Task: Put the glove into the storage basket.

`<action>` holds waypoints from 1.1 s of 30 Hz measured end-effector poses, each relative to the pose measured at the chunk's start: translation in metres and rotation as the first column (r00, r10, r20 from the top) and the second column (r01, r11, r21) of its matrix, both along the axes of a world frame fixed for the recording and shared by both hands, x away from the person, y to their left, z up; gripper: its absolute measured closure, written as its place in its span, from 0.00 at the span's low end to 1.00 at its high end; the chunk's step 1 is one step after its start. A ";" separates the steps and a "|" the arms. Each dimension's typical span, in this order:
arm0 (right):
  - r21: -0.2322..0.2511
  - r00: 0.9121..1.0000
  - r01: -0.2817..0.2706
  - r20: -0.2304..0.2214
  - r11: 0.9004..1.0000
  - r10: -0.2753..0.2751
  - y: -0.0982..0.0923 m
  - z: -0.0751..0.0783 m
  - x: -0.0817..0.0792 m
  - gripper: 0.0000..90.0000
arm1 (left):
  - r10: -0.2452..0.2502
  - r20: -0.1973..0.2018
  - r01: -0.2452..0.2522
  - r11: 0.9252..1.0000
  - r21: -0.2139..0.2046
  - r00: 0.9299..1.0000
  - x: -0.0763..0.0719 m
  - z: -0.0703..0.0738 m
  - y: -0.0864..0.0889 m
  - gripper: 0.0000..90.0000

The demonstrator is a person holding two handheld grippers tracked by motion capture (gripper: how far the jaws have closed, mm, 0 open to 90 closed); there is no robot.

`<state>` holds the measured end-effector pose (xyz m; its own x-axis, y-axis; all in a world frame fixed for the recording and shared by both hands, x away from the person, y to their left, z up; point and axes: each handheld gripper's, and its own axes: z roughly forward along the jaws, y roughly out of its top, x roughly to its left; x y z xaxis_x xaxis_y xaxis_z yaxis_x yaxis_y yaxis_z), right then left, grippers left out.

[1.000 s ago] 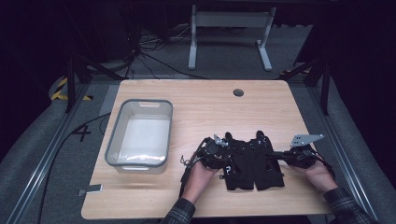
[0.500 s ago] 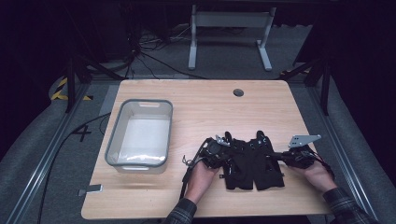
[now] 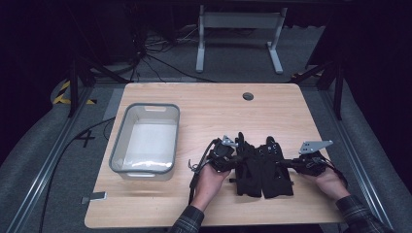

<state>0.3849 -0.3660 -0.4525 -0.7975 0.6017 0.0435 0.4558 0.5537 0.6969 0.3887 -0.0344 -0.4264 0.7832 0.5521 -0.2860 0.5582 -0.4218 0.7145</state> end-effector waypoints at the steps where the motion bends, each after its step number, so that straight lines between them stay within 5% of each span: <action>1: 0.002 1.000 -0.001 0.000 1.000 0.001 0.001 0.000 0.000 1.00 | -0.001 0.000 0.001 1.000 -0.010 1.000 0.000 0.001 0.000 0.97; 19: -0.008 0.997 -0.076 0.009 0.997 0.076 0.036 -0.001 0.007 1.00 | -0.044 0.022 0.045 0.996 -0.078 0.999 0.012 0.025 -0.009 0.97; 33: -0.018 0.994 -0.109 0.020 0.994 0.109 0.057 -0.001 0.014 1.00 | -0.074 0.002 0.073 0.994 -0.082 0.997 0.018 0.020 -0.028 0.96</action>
